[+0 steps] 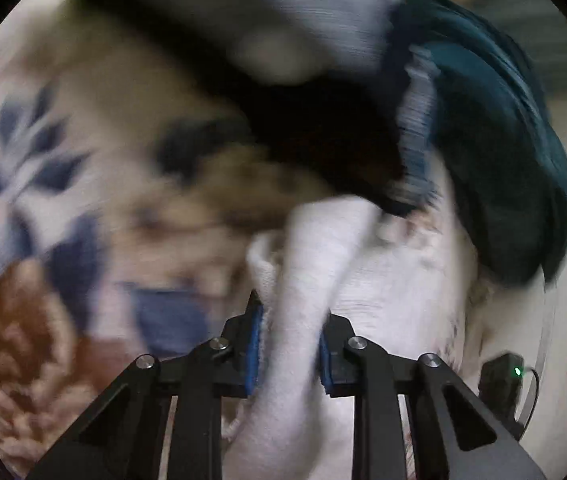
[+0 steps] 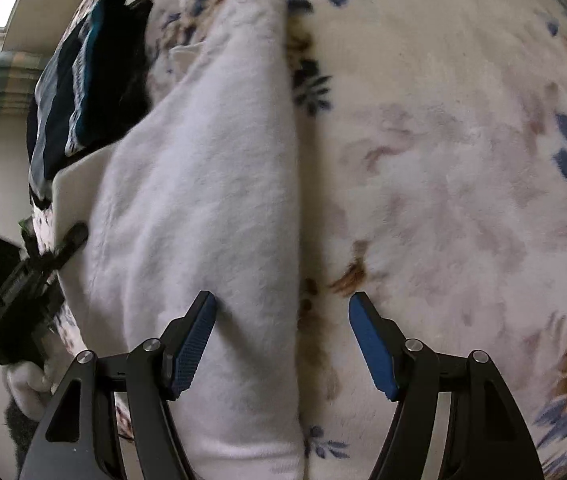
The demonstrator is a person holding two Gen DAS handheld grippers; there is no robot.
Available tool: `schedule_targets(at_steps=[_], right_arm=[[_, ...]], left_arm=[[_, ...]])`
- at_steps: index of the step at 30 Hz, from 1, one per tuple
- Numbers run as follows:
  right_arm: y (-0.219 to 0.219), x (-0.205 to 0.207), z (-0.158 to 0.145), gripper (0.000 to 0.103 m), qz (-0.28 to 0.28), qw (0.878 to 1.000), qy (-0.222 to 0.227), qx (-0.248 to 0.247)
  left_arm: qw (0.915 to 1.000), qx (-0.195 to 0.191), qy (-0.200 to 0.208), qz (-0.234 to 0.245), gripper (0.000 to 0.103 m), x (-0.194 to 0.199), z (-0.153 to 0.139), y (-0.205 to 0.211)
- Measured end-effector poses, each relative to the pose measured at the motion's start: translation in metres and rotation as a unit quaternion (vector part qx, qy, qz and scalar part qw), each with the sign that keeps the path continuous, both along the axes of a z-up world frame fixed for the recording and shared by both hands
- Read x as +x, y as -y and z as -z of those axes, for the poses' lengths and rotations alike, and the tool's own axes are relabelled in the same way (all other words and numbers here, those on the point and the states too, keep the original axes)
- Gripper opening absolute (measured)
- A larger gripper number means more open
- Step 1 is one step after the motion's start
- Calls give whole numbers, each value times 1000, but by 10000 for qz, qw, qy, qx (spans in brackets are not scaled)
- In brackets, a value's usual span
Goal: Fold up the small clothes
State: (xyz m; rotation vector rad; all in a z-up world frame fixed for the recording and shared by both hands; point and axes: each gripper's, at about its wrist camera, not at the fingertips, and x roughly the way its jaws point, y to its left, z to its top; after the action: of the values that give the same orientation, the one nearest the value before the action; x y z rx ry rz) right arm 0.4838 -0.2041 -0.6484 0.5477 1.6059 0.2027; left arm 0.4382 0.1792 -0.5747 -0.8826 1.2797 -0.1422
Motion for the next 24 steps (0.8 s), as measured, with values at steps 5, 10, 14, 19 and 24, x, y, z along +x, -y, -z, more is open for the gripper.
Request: schedule_targets(at_steps=[5,10,14,19,24], right_arm=[[11,15,-4,71,134,9996,93,212],[5,29,-3,71,162,9988,86,456],[-8,35,3,71,115,9985,-9,533],[-13,28,6,71,27,9988,-69,478],[-2,43,-1,71,127,9983,177,542]], left_arm=[[9982,-551,114,-194,45,-11,-7,-17],[9956,-901,272,5,52,-16,-17,-8],[9979,-426,143,469,51,-26,-11,9],[9997,-180,9,193,49,-43,7,-16],[9987,290,237,332,52,-44,-37,-18]])
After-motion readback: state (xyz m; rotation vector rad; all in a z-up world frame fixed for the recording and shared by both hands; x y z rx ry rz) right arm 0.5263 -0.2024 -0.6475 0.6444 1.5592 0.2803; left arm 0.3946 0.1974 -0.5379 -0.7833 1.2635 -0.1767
